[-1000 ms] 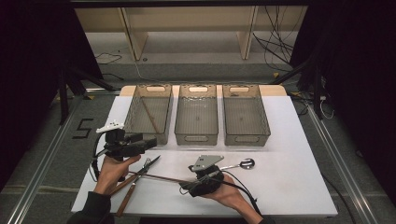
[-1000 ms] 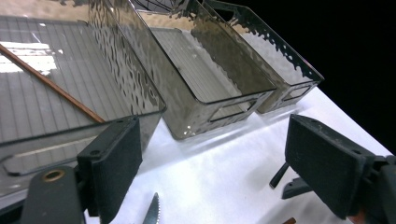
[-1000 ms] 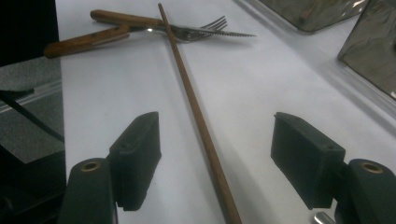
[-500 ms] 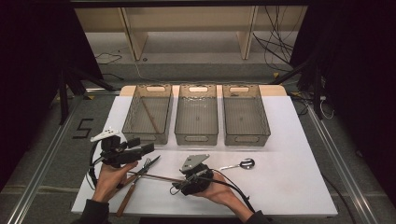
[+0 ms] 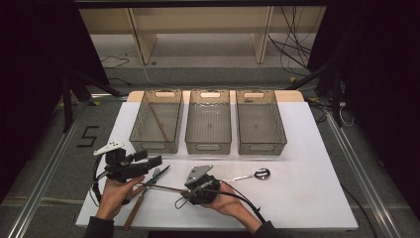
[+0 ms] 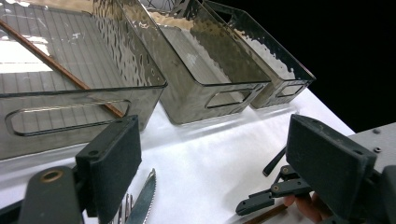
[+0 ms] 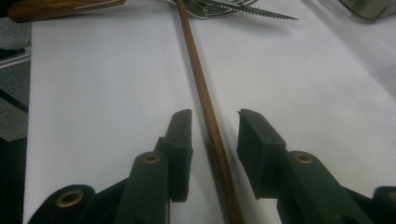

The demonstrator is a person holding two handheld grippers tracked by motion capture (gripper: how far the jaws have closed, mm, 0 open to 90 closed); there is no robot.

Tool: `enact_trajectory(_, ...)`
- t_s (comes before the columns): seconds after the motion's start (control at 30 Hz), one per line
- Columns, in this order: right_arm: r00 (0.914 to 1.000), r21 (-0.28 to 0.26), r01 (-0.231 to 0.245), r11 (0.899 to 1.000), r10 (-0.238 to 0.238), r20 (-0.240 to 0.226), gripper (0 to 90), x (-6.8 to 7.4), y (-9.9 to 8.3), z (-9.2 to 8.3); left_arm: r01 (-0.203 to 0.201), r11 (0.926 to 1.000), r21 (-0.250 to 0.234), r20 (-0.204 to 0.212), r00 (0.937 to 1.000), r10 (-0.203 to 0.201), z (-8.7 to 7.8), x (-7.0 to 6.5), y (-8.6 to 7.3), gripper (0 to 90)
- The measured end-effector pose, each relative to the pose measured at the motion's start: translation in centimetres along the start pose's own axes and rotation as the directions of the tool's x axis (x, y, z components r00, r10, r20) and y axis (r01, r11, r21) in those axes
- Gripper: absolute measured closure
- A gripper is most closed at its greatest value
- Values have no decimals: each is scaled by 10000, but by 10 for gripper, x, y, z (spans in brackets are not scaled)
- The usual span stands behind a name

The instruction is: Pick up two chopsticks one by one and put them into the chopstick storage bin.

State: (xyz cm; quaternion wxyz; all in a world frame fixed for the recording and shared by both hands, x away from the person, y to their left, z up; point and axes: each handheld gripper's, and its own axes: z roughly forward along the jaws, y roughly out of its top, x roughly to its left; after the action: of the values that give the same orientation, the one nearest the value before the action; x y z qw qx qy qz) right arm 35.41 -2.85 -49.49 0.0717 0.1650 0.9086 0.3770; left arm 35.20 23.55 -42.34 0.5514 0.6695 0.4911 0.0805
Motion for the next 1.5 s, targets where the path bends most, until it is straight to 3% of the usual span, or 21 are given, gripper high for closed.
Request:
enact_trajectory(0.07, 10000, 28, -74, 10000, 74, -45, 688, 0, 0, 1, 1, 10000, 23, 1, 10000, -1, 0, 0, -1, 179)
enact_trajectory(0.33, 9990, 84, 452, 9989, -451, -59, 818, 4, 1, 3, 9, 10000, 43, 21, 10000, -9, 0, -1, -2, 179)
enact_trajectory(0.47, 9980, 168, 624, 9979, -622, -132, 847, 6, 1, 2, 33, 10000, 25, 23, 10000, -33, -1, -1, -2, 179)
enact_trajectory(0.73, 9969, -356, 791, 9962, -791, 10, 851, 7, 3, -14, 47, 10000, -83, -24, 10000, -47, -4, -3, -1, 179)
enact_trajectory(0.97, 9992, -804, 227, 9965, -200, 343, 851, -1, -1, -38, 57, 9999, -114, 12, 10000, -57, 0, -12, -1, 180)
enact_trajectory(1.2, 9961, -1564, -345, 9871, 466, 748, 851, -12, -1, -55, 389, 9992, -17, 188, 9991, -389, 11, -22, -6, 180)
enact_trajectory(1.3, 9954, -1701, -380, 9847, 523, 802, 851, -12, -1, -57, 675, 9977, 36, 356, 9971, -676, 16, -25, -9, 180)
enact_trajectory(1.5, 9944, -1924, -426, 9804, 603, 869, 851, -10, 0, -60, 814, 9964, 252, 434, 9956, -825, 23, -28, -12, 190)
